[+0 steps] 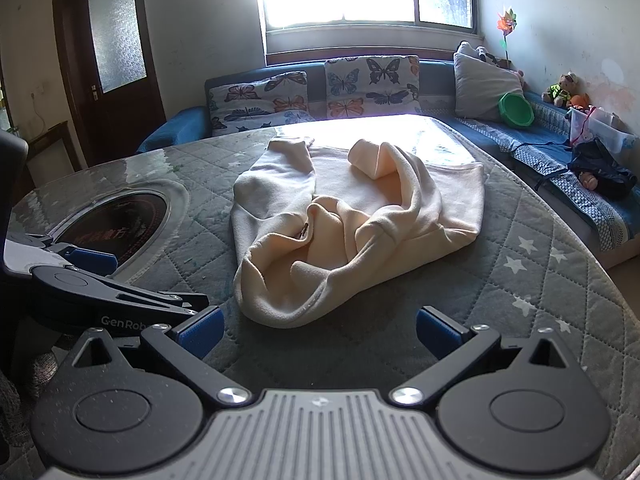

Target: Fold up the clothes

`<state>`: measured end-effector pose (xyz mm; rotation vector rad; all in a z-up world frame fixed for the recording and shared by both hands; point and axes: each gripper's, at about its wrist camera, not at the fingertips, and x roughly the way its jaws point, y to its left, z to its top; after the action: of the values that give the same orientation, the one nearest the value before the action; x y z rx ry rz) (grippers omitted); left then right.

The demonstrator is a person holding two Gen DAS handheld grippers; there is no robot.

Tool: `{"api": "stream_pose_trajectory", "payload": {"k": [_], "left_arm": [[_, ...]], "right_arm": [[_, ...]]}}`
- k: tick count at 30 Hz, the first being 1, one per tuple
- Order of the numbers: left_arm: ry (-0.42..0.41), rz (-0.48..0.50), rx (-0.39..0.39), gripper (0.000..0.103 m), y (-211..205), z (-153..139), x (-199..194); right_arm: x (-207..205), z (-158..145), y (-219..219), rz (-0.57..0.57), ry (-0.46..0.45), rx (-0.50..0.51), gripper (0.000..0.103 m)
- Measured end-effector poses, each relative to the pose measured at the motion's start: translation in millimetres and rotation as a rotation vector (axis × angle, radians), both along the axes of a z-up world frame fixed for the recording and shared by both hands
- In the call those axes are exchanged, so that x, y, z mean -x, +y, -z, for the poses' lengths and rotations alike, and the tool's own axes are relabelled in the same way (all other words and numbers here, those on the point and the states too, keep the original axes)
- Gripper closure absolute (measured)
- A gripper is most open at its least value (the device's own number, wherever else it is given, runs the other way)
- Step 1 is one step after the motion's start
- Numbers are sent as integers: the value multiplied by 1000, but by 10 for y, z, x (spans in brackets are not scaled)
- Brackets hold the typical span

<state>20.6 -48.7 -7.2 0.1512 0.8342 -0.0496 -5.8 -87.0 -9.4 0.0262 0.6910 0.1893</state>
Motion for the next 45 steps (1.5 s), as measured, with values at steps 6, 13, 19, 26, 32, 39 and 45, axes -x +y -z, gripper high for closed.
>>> {"api": "stream_pose_trajectory", "payload": {"k": [6,13,19,26,32,39,45], "left_arm": [[3,0,-4,0,-4,11,-21],[5,2,-7,0,-11,14,-36],[3,-1,-7,0,-8,7,-79],[-5,-3,-7,0,-7,-30,-164],[-15,-2,-5,0,-35,-83,-278],[-38,11,15,2,-70,-203,-471],[-42,58,65,20,-161,-262,-688]], "right_arm": [[-11,-2,-6,1,0,-3,0],[-26,-4,-12,4,1,-3,0],[-64,3,-31,8,0,1,0],[-135,-16,-78,20,-8,8,0],[-258,-53,-141,43,-19,8,0],[-478,-136,-230,69,-39,1,0],[-729,-134,-311,87,-27,-2,7]]}}
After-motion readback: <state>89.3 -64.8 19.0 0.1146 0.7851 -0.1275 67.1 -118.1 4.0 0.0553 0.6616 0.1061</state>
